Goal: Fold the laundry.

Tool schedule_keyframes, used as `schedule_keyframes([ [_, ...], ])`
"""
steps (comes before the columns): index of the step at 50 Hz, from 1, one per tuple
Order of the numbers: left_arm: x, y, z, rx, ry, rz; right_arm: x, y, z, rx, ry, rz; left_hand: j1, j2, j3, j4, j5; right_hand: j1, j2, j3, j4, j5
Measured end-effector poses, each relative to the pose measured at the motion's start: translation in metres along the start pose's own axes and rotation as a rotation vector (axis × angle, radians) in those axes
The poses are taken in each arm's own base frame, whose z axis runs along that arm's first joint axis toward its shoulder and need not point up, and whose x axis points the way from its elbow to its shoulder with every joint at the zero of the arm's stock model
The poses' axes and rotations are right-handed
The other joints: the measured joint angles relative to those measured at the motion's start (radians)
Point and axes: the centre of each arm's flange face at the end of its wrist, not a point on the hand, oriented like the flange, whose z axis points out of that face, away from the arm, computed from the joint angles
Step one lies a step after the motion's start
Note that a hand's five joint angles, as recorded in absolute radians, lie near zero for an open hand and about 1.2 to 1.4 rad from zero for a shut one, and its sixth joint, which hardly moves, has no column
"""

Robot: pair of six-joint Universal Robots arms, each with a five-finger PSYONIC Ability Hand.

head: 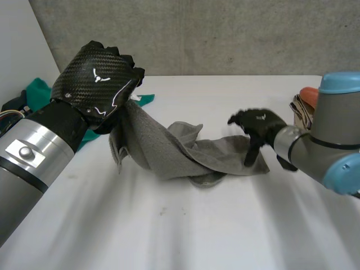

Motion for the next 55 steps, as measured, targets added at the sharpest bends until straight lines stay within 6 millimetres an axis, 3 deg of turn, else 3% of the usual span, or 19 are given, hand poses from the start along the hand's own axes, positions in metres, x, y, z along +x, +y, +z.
schedule_keyframes([
  [8,-0.005,-0.005,0.003,0.017,-0.014,0.005,-0.012,0.030,-0.004,-0.092,-0.088,0.088,0.000,0.000,0.000,0.000,0.000,0.079,0.116,0.118,0.096,0.089],
  [11,-0.007,-0.007,0.005,0.024,-0.020,0.008,-0.015,0.039,0.007,-0.068,-0.095,0.082,0.000,0.000,0.000,0.000,0.000,0.548,0.623,0.617,0.596,0.560],
  [12,-0.008,-0.007,0.005,0.025,-0.022,0.008,-0.015,0.040,0.009,-0.060,-0.093,0.079,0.000,0.000,0.000,0.000,0.000,0.548,0.623,0.617,0.596,0.560],
  [14,-0.008,-0.008,0.005,0.027,-0.025,0.010,-0.012,0.040,0.017,-0.020,-0.069,0.060,0.000,0.000,0.000,0.000,0.000,0.777,0.935,0.926,0.911,0.879],
  [19,-0.011,-0.007,0.005,0.015,-0.040,0.010,0.001,0.021,0.015,0.070,0.018,0.009,0.000,0.000,0.000,0.000,0.000,0.791,0.959,0.962,0.949,0.920],
  [22,-0.013,-0.003,0.004,-0.013,-0.057,0.008,0.008,0.002,0.003,0.111,0.059,-0.027,0.000,0.000,0.000,0.000,0.000,0.791,0.959,0.962,0.949,0.922],
  [24,-0.016,0.004,0.002,-0.051,-0.071,0.005,0.016,-0.022,-0.021,0.136,0.102,-0.096,0.000,0.000,0.000,0.000,0.000,0.791,0.959,0.962,0.949,0.922],
  [26,-0.016,0.005,0.002,-0.058,-0.073,0.004,0.017,-0.024,-0.025,0.135,0.107,-0.108,0.000,0.000,0.000,0.000,0.000,0.791,0.959,0.962,0.949,0.922],
  [29,-0.017,0.021,-0.003,-0.151,-0.074,-0.012,0.023,-0.043,-0.068,0.070,0.135,-0.263,0.000,0.000,0.000,0.000,0.000,0.791,0.959,0.962,0.950,0.922],
  [30,-0.017,0.021,-0.003,-0.151,-0.074,-0.012,0.023,-0.043,-0.068,0.070,0.135,-0.263,0.000,0.000,0.000,0.000,0.000,0.791,0.959,0.962,0.950,0.922],
  [35,-0.001,0.060,-0.007,-0.346,0.019,-0.073,0.012,-0.036,-0.112,-0.127,0.064,-0.488,0.000,0.000,0.000,0.000,0.000,0.791,0.959,0.962,0.950,0.923],
  [38,0.012,0.081,-0.004,-0.436,0.078,-0.104,0.009,-0.029,-0.117,-0.185,0.035,-0.526,0.000,0.000,0.000,0.000,0.000,0.791,0.959,0.962,0.950,0.923],
  [43,0.026,0.120,0.018,-0.527,0.143,-0.137,0.016,-0.019,-0.095,-0.218,0.057,-0.546,0.000,0.000,0.000,0.000,0.000,0.791,0.959,0.962,0.950,0.923],
  [47,0.022,0.134,0.045,-0.505,0.126,-0.128,0.027,-0.026,-0.072,-0.172,0.130,-0.569,0.000,0.000,0.000,0.000,0.000,0.791,0.959,0.962,0.950,0.923],
  [48,0.013,0.137,0.065,-0.458,0.089,-0.110,0.035,-0.038,-0.056,-0.110,0.197,-0.592,0.000,0.001,0.000,0.000,0.000,0.791,0.959,0.962,0.950,0.923],
  [50,0.001,0.135,0.083,-0.403,0.044,-0.088,0.041,-0.052,-0.044,-0.035,0.264,-0.614,0.000,0.001,0.000,0.000,0.000,0.791,0.959,0.962,0.950,0.923],
  [52,-0.026,0.123,0.113,-0.279,-0.064,-0.037,0.051,-0.084,-0.028,0.123,0.381,-0.652,0.000,0.001,0.001,0.000,0.000,0.791,0.959,0.962,0.950,0.923],
  [54,-0.031,0.121,0.118,-0.257,-0.083,-0.028,0.053,-0.089,-0.026,0.153,0.402,-0.658,0.000,0.001,0.001,0.000,0.000,0.791,0.959,0.962,0.950,0.923],
  [55,-0.063,0.100,0.141,-0.115,-0.210,0.028,0.061,-0.125,-0.019,0.340,0.524,-0.688,0.000,0.001,0.001,0.000,0.000,0.791,0.959,0.962,0.950,0.923],
])
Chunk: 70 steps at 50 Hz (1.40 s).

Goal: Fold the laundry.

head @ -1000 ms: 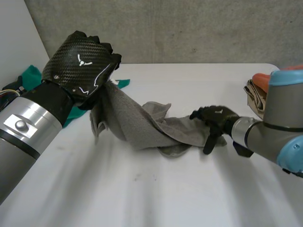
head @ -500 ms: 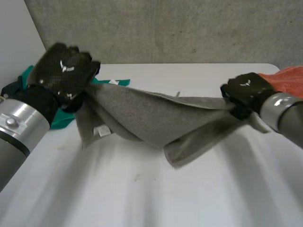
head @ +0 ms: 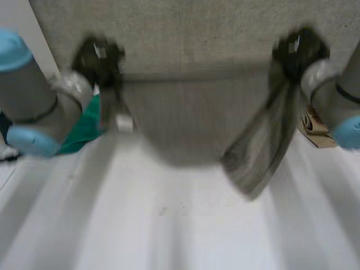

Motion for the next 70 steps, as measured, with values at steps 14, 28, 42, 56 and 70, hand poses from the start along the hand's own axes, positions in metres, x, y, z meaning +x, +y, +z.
schedule_keyframes([
  [14,-0.051,-0.050,0.012,0.282,-0.269,0.061,0.036,-0.054,0.011,0.317,0.317,-0.011,0.000,0.000,0.000,0.000,0.009,0.000,0.000,0.000,0.000,0.008],
  [28,0.051,0.061,-0.070,-0.128,0.046,-0.012,-0.087,0.040,-0.066,-0.092,-0.214,0.072,0.000,0.000,0.000,0.000,0.010,0.000,0.000,0.006,0.001,0.008],
  [42,0.097,0.106,-0.112,-0.305,0.200,0.029,-0.121,0.097,-0.088,-0.313,-0.334,0.507,0.000,0.000,0.000,0.000,0.010,-0.123,-0.170,-0.154,-0.160,-0.129],
  [56,0.090,0.096,-0.112,-0.285,0.181,0.021,-0.088,0.145,-0.093,-0.512,-0.298,0.734,0.000,0.000,0.000,0.000,0.010,-0.293,-0.374,-0.385,-0.391,-0.374],
  [70,0.087,0.110,-0.109,-0.315,0.173,0.017,-0.086,0.139,-0.112,-0.529,-0.374,0.688,-0.537,-0.536,-0.528,-0.544,-0.489,0.003,0.001,0.007,0.004,-0.002],
])
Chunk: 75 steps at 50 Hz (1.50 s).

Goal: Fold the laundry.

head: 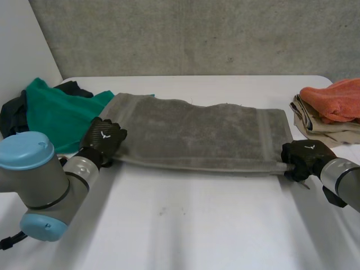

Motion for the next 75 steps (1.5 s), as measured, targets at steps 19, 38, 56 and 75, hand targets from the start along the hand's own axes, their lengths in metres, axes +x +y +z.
schedule_keyframes([
  [19,-0.017,0.038,0.011,-0.128,-0.006,-0.104,-0.006,-0.005,-0.015,0.042,-0.026,-0.123,-0.087,-0.137,-0.136,-0.144,-0.150,0.000,0.000,0.000,0.000,0.001],
  [38,-0.040,0.044,0.010,-0.141,-0.025,-0.151,0.001,-0.010,-0.017,0.050,-0.007,-0.134,0.544,0.533,0.523,0.539,0.490,0.000,0.000,0.000,0.000,0.001],
  [56,-0.046,-0.010,-0.100,-0.344,0.141,-0.076,-0.009,-0.015,-0.094,-0.183,-0.118,-0.513,0.544,0.534,0.524,0.540,0.490,0.000,0.000,0.000,0.000,0.007],
  [75,-0.018,-0.006,-0.070,-0.352,0.281,0.096,-0.008,-0.009,-0.066,-0.208,-0.115,-0.611,0.544,0.535,0.524,0.540,0.490,0.000,0.000,0.000,0.000,0.010],
])
